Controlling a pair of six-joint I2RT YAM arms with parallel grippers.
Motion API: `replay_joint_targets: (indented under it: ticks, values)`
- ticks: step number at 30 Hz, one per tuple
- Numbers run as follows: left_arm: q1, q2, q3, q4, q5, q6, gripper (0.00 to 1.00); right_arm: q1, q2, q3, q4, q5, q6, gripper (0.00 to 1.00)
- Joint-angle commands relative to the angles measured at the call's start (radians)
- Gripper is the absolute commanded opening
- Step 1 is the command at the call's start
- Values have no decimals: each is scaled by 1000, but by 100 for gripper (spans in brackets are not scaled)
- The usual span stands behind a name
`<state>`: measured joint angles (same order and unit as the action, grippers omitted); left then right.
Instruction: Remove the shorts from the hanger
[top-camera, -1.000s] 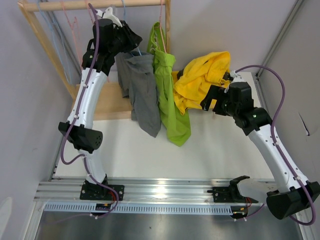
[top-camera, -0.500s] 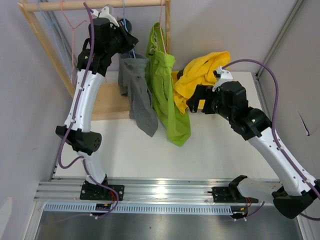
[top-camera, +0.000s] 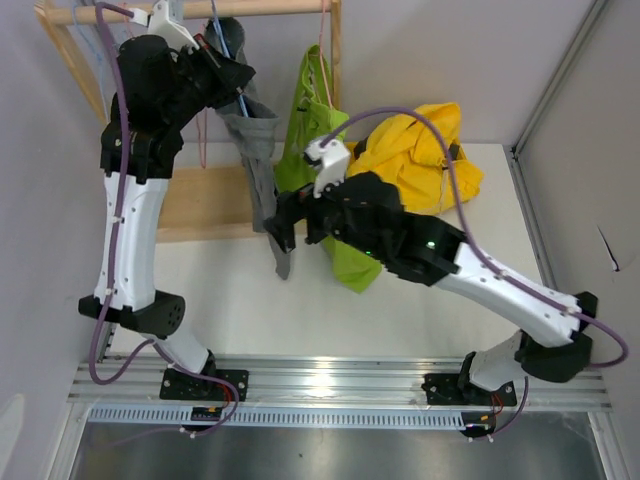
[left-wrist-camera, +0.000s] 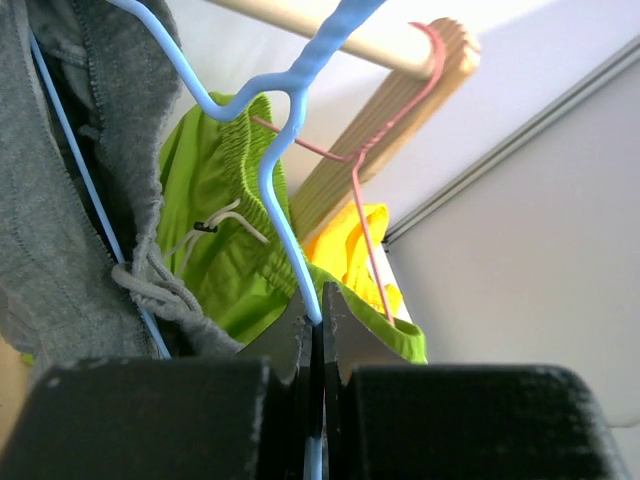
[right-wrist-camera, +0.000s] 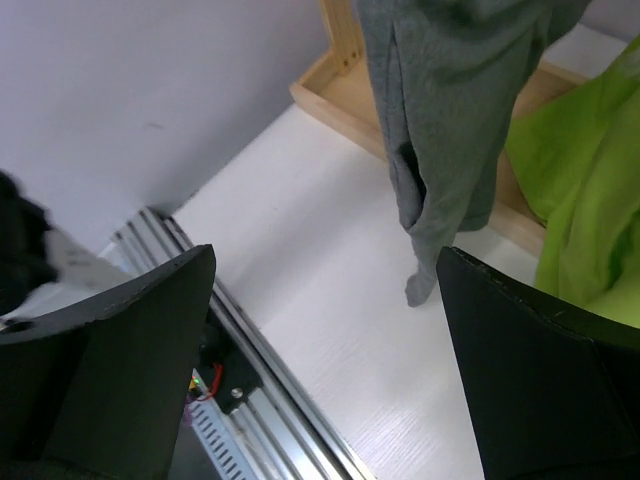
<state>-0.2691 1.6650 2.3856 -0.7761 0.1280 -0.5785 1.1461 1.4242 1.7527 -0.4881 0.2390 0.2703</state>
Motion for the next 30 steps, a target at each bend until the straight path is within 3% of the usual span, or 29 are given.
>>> replay_joint_targets:
  ticks: [1,13,14,15,16,17,18,22,26,30]
  values:
    - [-4,-70,7,51,28,2,0,10,114,66,23,57,-29,99]
    - [-4,-264,-195,41,44,12,0,30,280,174,134,187,-57,99]
    - [-4,-272,-200,41,44,14,0,32,283,169,146,194,-62,93]
    - [-4,-286,-216,41,42,14,0,37,286,160,167,198,-59,78]
    - [-4,-293,-221,41,42,14,0,41,282,128,175,206,-59,55]
    - [-4,-297,-223,41,41,17,0,62,277,107,187,216,-53,10]
    - [-4,-300,-227,38,39,20,0,78,254,79,194,235,-42,0]
    - [-4,-277,-186,18,15,49,0,196,150,-114,221,362,21,0]
    - [-2,-235,-111,-11,-43,86,0,395,58,-310,197,480,127,0]
    - [-1,-192,-37,-29,-89,123,0,532,47,-341,112,597,239,0]
